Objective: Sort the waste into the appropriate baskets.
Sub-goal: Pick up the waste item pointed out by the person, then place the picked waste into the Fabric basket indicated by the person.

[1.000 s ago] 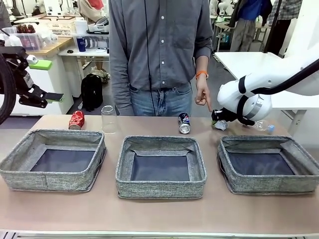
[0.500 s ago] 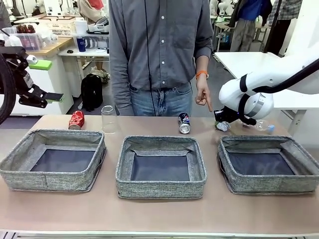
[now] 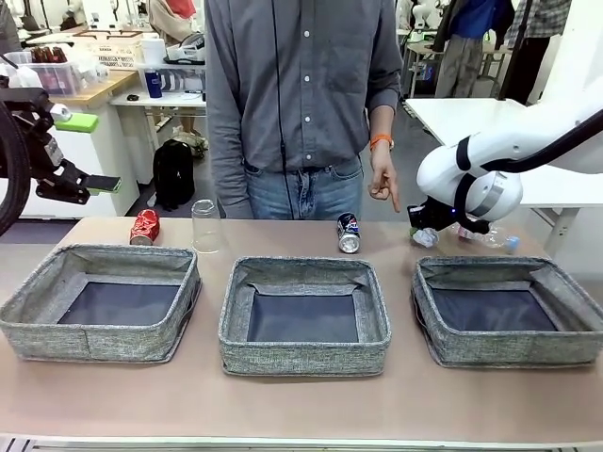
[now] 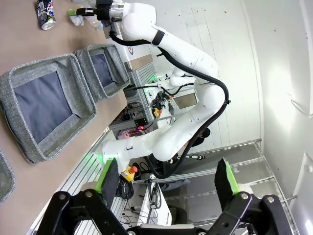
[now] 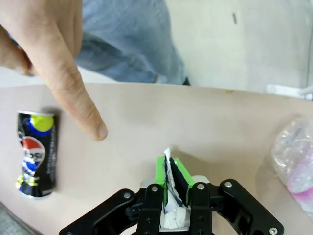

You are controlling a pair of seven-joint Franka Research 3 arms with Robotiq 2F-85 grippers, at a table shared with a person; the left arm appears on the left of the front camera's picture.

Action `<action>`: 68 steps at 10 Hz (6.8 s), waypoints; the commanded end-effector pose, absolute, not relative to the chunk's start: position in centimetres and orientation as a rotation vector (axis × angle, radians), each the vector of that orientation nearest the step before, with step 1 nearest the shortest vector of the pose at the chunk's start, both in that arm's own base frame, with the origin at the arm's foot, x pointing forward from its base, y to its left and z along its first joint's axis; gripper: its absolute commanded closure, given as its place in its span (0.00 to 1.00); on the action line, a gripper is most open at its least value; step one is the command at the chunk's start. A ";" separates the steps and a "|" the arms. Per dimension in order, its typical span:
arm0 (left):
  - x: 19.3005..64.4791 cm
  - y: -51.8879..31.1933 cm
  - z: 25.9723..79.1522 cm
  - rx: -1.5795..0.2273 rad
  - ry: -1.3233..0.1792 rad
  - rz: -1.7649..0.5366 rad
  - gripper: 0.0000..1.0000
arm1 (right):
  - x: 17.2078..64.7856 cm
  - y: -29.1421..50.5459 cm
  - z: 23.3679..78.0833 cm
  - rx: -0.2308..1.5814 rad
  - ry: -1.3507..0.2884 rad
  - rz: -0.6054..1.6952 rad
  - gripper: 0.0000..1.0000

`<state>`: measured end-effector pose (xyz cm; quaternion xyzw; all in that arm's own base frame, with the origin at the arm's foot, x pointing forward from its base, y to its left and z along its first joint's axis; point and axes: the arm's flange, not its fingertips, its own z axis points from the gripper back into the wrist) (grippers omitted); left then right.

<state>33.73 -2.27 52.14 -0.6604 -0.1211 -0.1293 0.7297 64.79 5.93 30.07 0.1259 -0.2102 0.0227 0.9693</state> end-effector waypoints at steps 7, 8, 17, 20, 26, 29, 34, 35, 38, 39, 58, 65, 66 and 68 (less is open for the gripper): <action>33.7 -2.5 52.3 -1.469 -0.285 -0.300 0.00 | 57.3 5.8 44.9 0.136 -0.214 -0.136 1.00; 33.7 -2.5 52.3 -1.469 -0.285 -0.300 0.00 | 54.4 6.3 47.8 0.101 -0.207 -0.132 1.00; 33.7 -2.5 52.3 -1.469 -0.285 -0.300 0.00 | 44.6 7.5 52.0 0.000 -0.168 -0.130 0.92; 33.7 -2.5 52.3 -1.469 -0.285 -0.300 0.00 | 44.7 13.9 58.4 -0.007 -0.046 -0.231 0.92; 33.7 -2.5 52.3 -1.469 -0.285 -0.300 0.00 | 42.6 33.5 71.7 -0.082 -0.111 -0.096 0.92; 33.7 -2.5 52.3 -1.469 -0.285 -0.300 0.00 | 41.6 35.7 74.9 0.018 -0.082 -0.087 0.92; 33.7 -2.5 52.3 -1.469 -0.285 -0.300 0.00 | 39.8 36.3 75.8 0.018 -0.134 -0.032 0.92; 33.7 -2.5 52.3 -1.469 -0.285 -0.300 0.00 | 39.6 36.0 75.4 0.032 -0.112 -0.029 0.92; 33.7 -2.5 52.3 -1.469 -0.285 -0.300 0.00 | 39.6 36.0 75.4 0.032 -0.112 -0.029 0.92; 33.7 -2.5 52.3 -1.469 -0.285 -0.300 0.00 | 39.6 36.0 75.4 0.032 -0.112 -0.029 0.92; 33.7 -2.5 52.3 -1.469 -0.285 -0.300 0.00 | 39.6 36.0 75.4 0.032 -0.112 -0.029 0.92; 33.9 -2.1 52.1 -1.404 -0.246 -0.337 0.00 | 40.0 37.0 74.6 0.015 -0.119 0.056 0.92; 33.5 -1.3 52.2 -1.398 -0.200 -0.363 0.00 | 40.7 38.4 73.9 0.024 -0.144 0.098 0.92; 32.4 2.5 51.9 -1.270 -0.179 -0.305 0.00 | 43.4 43.4 72.2 0.073 -0.201 0.210 0.92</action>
